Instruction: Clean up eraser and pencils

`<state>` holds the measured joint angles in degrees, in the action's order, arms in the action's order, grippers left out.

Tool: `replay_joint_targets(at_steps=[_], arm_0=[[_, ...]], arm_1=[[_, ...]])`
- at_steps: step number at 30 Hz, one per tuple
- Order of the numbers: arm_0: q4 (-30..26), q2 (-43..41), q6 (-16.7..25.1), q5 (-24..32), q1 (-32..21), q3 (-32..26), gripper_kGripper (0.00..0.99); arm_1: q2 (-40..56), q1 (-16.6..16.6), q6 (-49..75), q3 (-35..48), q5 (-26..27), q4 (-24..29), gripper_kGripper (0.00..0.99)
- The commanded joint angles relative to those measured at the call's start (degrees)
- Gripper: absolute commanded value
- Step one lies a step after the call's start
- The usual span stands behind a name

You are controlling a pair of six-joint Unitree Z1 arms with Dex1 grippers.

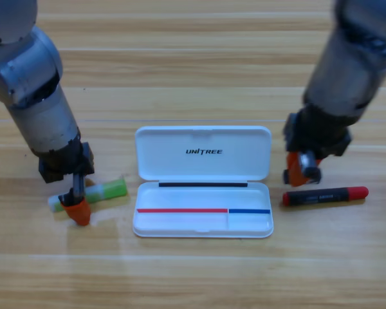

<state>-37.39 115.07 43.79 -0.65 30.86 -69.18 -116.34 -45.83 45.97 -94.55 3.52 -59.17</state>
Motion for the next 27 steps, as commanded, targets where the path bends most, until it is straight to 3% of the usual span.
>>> replay_joint_targets(at_steps=[1,5,7,9,14,21,24,27], arm_0=[[2.0,3.3,-0.7,-1.0,1.2,1.8,0.919],[2.4,3.7,-0.1,-1.3,1.2,1.7,0.687],[2.3,4.1,1.0,-1.5,1.2,1.5,0.436],[2.0,4.3,2.3,-2.0,1.4,1.0,0.029],[1.3,1.3,1.2,-5.7,1.7,1.2,0.000],[-4.7,-2.7,2.0,-6.3,1.6,-1.6,0.000],[-7.2,-4.2,2.0,-6.3,1.7,-2.9,0.000],[-9.1,-5.7,1.8,-6.2,2.2,-3.8,0.000]], arm_1=[[-7.0,-3.7,0.4,-3.2,2.4,-1.3,0.149],[-8.8,-4.4,0.4,-4.6,4.0,-1.3,0.149],[-9.8,-4.7,0.4,-5.5,4.5,-1.3,0.149],[-10.7,-4.9,0.4,-6.3,4.7,-1.3,0.149],[-12.6,-5.4,0.4,-7.8,6.3,-1.3,0.149],[-14.2,-5.8,0.4,-8.3,7.1,-1.3,0.156],[-15.2,-5.8,0.3,-8.4,6.9,-1.3,0.318],[-15.8,-5.8,0.4,-8.4,6.5,-1.3,0.347]])
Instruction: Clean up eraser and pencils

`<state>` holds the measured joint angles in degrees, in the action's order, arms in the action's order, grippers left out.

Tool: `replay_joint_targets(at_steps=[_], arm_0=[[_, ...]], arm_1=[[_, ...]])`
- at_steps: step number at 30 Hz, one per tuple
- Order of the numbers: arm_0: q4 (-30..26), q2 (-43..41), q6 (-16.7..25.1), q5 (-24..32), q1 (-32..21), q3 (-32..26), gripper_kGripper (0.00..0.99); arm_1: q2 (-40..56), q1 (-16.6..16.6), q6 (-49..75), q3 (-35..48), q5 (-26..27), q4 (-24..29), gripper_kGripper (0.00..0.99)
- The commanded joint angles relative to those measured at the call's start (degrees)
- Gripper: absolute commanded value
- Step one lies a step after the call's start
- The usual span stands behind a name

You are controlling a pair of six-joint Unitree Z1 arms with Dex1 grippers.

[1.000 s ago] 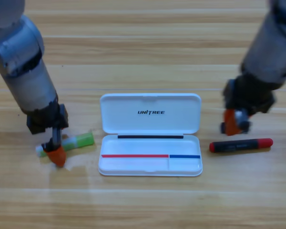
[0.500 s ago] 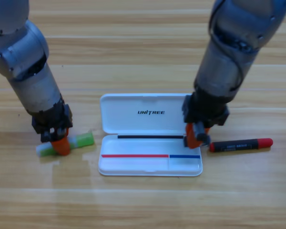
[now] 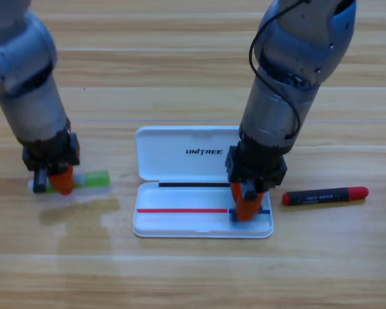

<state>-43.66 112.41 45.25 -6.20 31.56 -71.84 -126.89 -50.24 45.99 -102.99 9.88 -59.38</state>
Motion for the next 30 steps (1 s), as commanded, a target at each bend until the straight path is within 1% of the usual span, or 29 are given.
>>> replay_joint_targets(at_steps=[1,3,5,6,8,9,10,12,13,14,16,17,20,22,24,26,30], arm_0=[[-3.5,-3.5,0.3,-0.7,1.6,-1.5,0.000],[-4.5,-4.2,0.1,-0.7,1.8,-2.2,0.000],[-5.4,-4.7,-0.1,-0.7,2.1,-2.6,0.000],[-5.6,-4.9,-0.2,-0.7,2.2,-2.8,0.000],[-6.2,-5.2,-0.3,-0.7,2.5,-3.0,0.000],[-6.4,-5.3,-0.3,-0.7,2.5,-3.1,0.000],[-6.5,-5.5,-0.4,-0.7,2.7,-3.2,0.000],[-7.2,-5.9,-0.7,-0.7,3.2,-3.8,0.000],[-7.6,-6.1,-0.7,-0.7,3.5,-4.4,0.000],[-7.8,-6.3,-0.7,-0.6,3.9,-4.8,0.000],[-8.5,-6.7,-0.7,0.2,5.2,-5.9,0.000],[-9.3,-6.5,-0.7,0.6,6.0,-7.0,0.000],[-11.7,-5.1,-0.7,1.5,9.0,-10.7,0.000],[-13.2,-3.4,-0.7,2.4,11.1,-13.2,0.000],[-14.4,-1.3,-1.0,2.8,13.3,-15.8,0.000],[-14.9,0.6,-1.5,2.9,15.2,-17.6,0.000],[-15.3,4.7,-2.7,3.0,18.3,-20.5,0.000]], arm_1=[[-5.5,-1.3,0.3,0.1,0.1,-1.1,0.377],[-5.6,-1.2,0.3,0.2,-0.4,-1.1,0.433],[-5.4,-1.1,0.3,0.2,-0.8,-1.1,0.514],[-4.9,-1.1,0.3,0.2,-1.0,-1.1,0.571],[-3.0,-1.1,0.3,0.9,-1.1,-1.7,0.715],[-1.4,-1.1,0.3,1.6,-1.1,-2.1,0.758],[0.5,-1.1,0.3,2.4,-1.0,-2.5,0.779],[5.2,-1.1,0.3,4.5,-0.9,-3.0,0.782],[7.5,-1.1,0.3,5.5,-0.8,-3.2,0.805],[10.0,-1.1,0.2,6.6,-0.8,-3.4,0.807],[14.5,-0.6,-0.1,8.9,-0.8,-3.9,0.842],[16.4,-0.1,-0.3,10.2,-0.8,-4.0,0.876],[19.6,2.2,-0.3,13.8,-0.8,-4.1,0.893],[19.2,4.7,-0.2,15.4,-1.2,-4.0,0.937],[17.6,7.4,0.3,16.0,-2.0,-3.9,0.986],[15.3,9.9,2.7,16.1,-3.1,-3.6,0.990],[9.9,13.9,6.4,15.7,-6.2,-0.7,0.983]])
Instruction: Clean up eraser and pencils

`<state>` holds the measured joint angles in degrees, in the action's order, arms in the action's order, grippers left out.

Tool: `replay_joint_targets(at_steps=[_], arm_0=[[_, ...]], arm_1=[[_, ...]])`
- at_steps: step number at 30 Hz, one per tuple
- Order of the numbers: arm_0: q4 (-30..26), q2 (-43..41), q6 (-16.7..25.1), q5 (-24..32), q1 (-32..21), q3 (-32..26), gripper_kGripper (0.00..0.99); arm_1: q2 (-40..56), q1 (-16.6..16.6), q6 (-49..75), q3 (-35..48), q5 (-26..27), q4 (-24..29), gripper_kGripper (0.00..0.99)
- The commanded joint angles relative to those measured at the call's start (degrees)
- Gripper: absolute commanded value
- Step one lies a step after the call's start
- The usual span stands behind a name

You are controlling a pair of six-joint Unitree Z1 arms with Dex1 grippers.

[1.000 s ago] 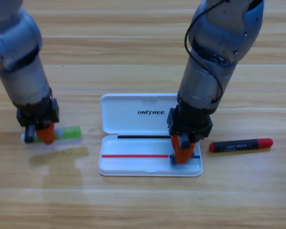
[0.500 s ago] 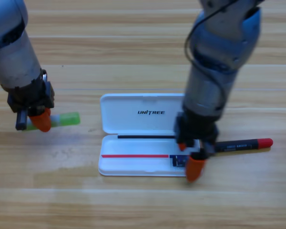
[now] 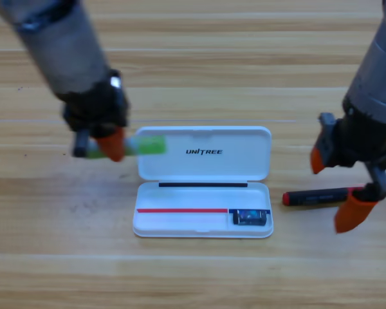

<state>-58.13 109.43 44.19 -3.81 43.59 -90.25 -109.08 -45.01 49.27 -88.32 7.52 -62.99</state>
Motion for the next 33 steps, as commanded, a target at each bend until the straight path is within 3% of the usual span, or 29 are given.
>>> replay_joint_targets(at_steps=[1,6,16,23,29,30,33], arm_0=[[-0.8,8.6,-1.9,0.8,6.9,-2.7,0.000],[-0.8,12.8,-2.9,1.8,9.2,-4.5,0.000],[-0.7,16.6,-3.8,1.9,10.6,-6.2,0.000],[-0.5,17.5,-4.2,2.0,10.6,-6.6,0.000],[-0.5,18.4,-5.4,2.0,10.6,-7.2,0.000],[-0.5,18.5,-5.5,2.0,10.6,-7.4,0.000],[-0.6,18.7,-5.6,2.0,10.6,-7.6,0.000]], arm_1=[[-9.2,9.4,4.0,0.8,-4.5,3.3,0.979],[-14.0,11.0,7.4,0.0,-5.5,5.8,0.948],[-17.7,10.6,9.3,-1.4,-4.4,8.5,0.922],[-19.2,10.3,9.4,-2.0,-3.8,9.8,0.821],[-19.3,9.9,9.4,-1.6,-3.1,9.8,0.808],[-19.5,9.8,9.4,-1.6,-3.1,9.8,0.790],[-19.9,9.5,10.0,-1.4,-3.1,9.8,0.592]])
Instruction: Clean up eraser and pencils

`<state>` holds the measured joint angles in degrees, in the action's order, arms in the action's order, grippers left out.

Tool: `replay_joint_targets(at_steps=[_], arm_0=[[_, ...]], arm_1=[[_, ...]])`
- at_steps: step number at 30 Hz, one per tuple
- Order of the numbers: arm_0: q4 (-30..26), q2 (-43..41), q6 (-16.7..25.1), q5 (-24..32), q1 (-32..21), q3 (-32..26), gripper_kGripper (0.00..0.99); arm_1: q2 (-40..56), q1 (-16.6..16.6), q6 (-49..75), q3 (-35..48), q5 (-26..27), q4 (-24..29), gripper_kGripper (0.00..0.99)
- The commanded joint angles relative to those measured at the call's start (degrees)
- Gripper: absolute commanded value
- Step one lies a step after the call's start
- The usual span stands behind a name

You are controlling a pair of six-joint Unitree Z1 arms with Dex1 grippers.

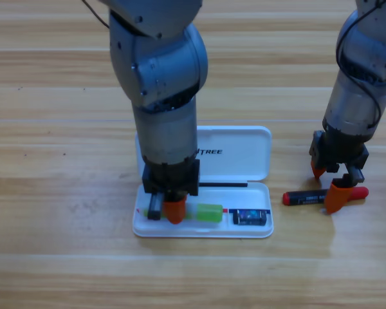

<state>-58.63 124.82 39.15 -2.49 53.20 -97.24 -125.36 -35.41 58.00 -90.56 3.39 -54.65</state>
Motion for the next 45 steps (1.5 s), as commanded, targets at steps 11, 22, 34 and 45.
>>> replay_joint_targets(at_steps=[11,22,34,45], arm_0=[[-0.3,3.3,-1.4,0.4,0.5,-0.4,0.000],[-0.3,3.6,-2.8,0.1,0.2,-0.4,0.000],[-0.3,3.7,-3.4,0.0,0.2,-0.2,0.000],[-0.3,3.3,-3.4,0.0,0.2,0.0,0.000]], arm_1=[[-3.0,-0.2,1.9,1.4,-0.5,0.3,0.000],[7.0,-1.8,-2.6,1.5,-0.8,-4.7,0.000],[16.2,-4.8,-4.4,2.6,1.0,-9.5,0.000],[16.4,-5.7,-5.1,2.8,1.1,-9.5,0.000]])
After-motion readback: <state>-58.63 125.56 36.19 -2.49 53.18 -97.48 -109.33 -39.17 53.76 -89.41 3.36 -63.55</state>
